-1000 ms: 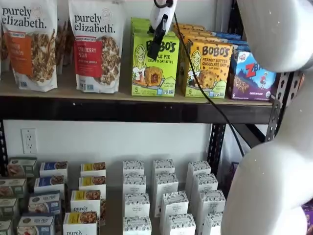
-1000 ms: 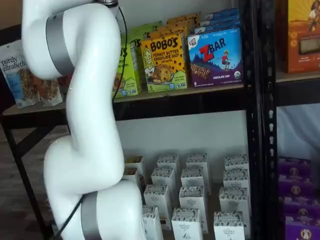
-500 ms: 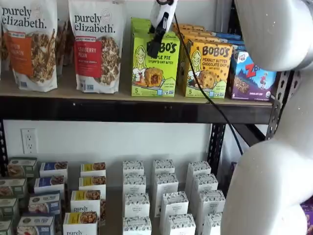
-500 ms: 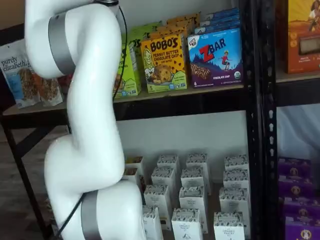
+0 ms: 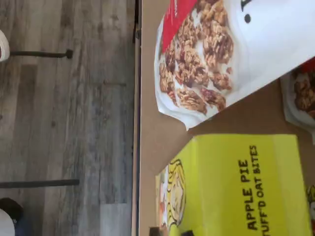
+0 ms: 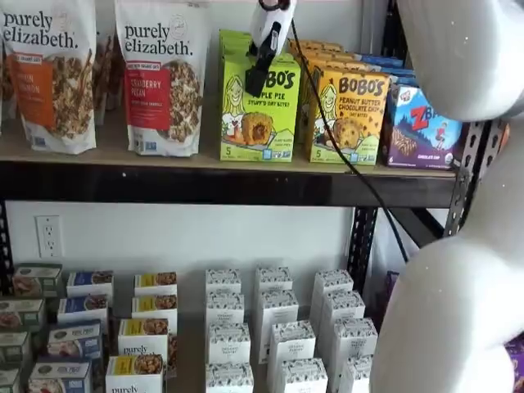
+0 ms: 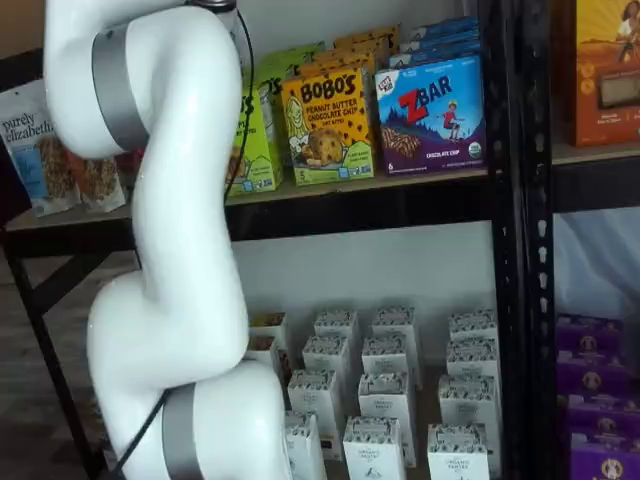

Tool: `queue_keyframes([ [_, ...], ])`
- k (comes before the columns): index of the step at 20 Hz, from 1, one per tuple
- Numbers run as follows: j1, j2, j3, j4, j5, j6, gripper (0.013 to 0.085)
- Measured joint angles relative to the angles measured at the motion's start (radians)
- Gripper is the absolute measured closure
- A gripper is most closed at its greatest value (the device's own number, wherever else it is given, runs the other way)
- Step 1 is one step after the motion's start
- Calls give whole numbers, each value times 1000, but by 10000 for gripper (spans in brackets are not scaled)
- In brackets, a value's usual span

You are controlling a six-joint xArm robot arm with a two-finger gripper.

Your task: Pick the green box on the top shelf, the fourth from the left

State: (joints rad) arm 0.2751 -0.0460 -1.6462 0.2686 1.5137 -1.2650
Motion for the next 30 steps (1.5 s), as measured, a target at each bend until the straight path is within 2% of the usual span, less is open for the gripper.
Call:
queue_keyframes([
  [3, 2, -7, 13, -2, -17, 1, 450],
  [4, 2, -7, 15, -2, -19, 1, 450],
  [6, 2, -9, 18, 1, -21, 0, 530],
  [7, 2, -9, 19, 3, -22, 0, 530],
  [8, 1, -10, 20, 5, -23, -1, 570],
  [14, -3, -9, 16, 10, -18, -4, 570],
  [15, -4, -10, 17, 10, -19, -4, 610],
  [16, -4, -11, 18, 11, -20, -5, 610],
  [19, -5, -12, 18, 10, -17, -5, 690],
  [23, -4, -11, 13, 5, -6, -4, 690],
  [30, -15, -20, 2, 26, 36, -8, 690],
])
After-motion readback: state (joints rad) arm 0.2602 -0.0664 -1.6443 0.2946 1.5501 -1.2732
